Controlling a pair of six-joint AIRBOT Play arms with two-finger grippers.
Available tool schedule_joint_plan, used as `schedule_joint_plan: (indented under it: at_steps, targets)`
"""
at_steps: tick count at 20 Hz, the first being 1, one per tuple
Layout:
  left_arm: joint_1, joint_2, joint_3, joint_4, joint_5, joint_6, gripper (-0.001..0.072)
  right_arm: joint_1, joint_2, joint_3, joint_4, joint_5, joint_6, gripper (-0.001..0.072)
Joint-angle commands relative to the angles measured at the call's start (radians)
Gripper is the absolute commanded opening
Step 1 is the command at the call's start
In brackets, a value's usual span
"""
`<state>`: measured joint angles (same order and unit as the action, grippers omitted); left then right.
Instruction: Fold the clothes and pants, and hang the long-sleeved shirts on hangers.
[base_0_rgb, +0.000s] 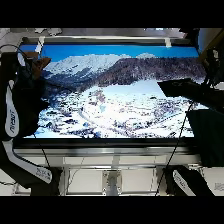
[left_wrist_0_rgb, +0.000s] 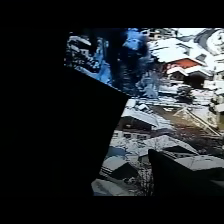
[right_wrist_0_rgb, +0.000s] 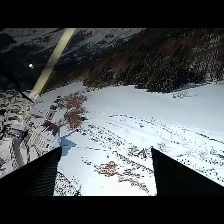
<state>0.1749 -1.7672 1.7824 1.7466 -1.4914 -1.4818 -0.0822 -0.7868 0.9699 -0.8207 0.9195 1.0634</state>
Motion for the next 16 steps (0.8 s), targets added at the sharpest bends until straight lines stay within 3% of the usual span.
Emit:
schedule_joint_plan:
  at_steps: [1,4,16]
  targets:
    - [0.063,-0.072,0.000,0.166,0.042,-0.061,0.0606,0.001,0.000,0.001,-0.024,0.000,0.000,0.0640]
    - [0.105,-0.097,0.001,0.162,0.113,-0.138,0.0605,0.001,0.000,0.001,-0.031,-0.006,0.000,0.0640]
    - [0.196,-0.131,0.001,0.167,0.119,-0.135,0.0603,0.001,0.000,0.001,-0.095,-0.082,0.000,0.0633]
